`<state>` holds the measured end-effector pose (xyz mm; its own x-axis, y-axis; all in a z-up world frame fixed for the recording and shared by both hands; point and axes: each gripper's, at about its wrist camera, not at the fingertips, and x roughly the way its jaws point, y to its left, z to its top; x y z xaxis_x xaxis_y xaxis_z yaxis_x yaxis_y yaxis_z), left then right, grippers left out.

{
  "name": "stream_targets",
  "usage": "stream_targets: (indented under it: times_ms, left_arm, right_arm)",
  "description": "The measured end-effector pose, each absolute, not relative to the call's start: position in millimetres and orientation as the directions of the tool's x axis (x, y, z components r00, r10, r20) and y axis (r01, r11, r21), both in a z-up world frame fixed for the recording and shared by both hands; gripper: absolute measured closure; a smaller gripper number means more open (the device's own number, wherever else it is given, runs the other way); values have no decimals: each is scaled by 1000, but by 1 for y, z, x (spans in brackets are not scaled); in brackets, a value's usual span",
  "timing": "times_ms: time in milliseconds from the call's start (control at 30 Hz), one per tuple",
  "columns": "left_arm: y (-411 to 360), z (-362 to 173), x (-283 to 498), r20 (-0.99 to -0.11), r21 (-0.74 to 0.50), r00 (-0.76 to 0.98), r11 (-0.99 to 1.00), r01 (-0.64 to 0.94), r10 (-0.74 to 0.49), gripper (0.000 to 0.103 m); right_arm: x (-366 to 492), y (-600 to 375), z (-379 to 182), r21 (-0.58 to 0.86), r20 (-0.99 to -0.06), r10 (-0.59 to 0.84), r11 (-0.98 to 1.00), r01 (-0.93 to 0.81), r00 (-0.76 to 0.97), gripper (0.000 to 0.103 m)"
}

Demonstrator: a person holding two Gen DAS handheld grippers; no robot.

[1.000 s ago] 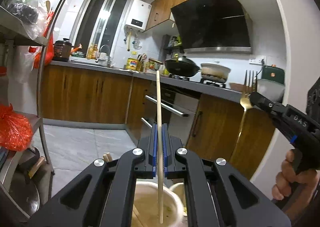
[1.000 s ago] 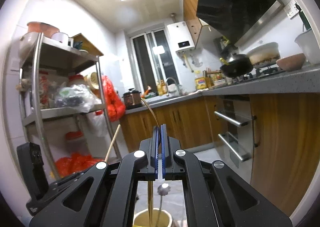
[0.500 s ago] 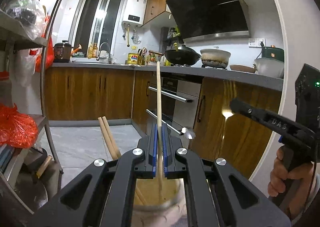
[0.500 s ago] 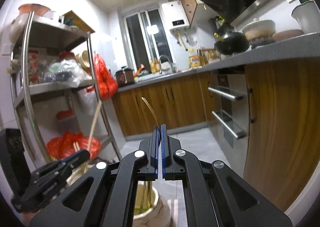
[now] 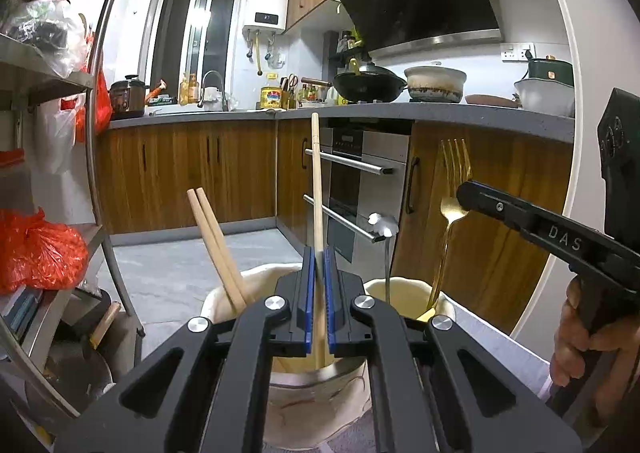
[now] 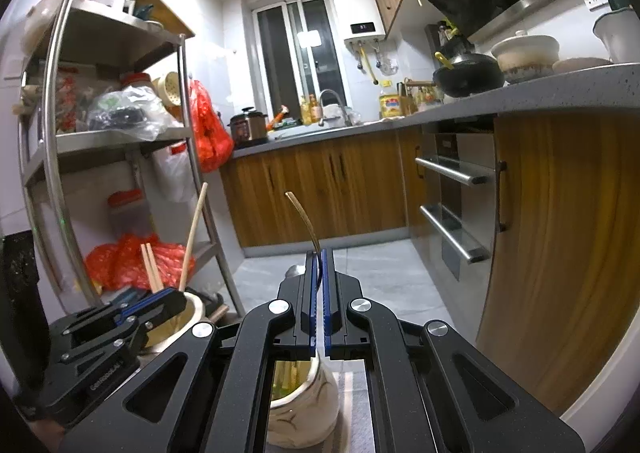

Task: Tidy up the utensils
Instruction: 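Open the left tool to drop the chopstick while the right tool releases the gold fork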

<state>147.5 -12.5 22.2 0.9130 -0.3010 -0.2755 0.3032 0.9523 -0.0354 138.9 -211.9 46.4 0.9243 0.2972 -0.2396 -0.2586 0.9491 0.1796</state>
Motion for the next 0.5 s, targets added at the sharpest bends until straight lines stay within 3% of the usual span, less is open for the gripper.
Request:
stream_targets:
  times_ms: [333, 400, 500]
  left_arm:
    - [-13, 21, 150, -295, -38, 912, 957, 286, -284, 94]
    - [-14, 23, 150, -296, -34, 914, 960, 279, -277, 84]
    - [-15, 26, 147, -285, -30, 919, 961, 276, -273, 78]
  right_arm:
    - [144, -218, 46, 189, -268, 267, 957, -221, 926, 99]
    - [145, -218, 47, 188, -273, 263, 958, -216, 926, 99]
    - [145, -220, 48, 192, -271, 258, 958, -211, 927, 96]
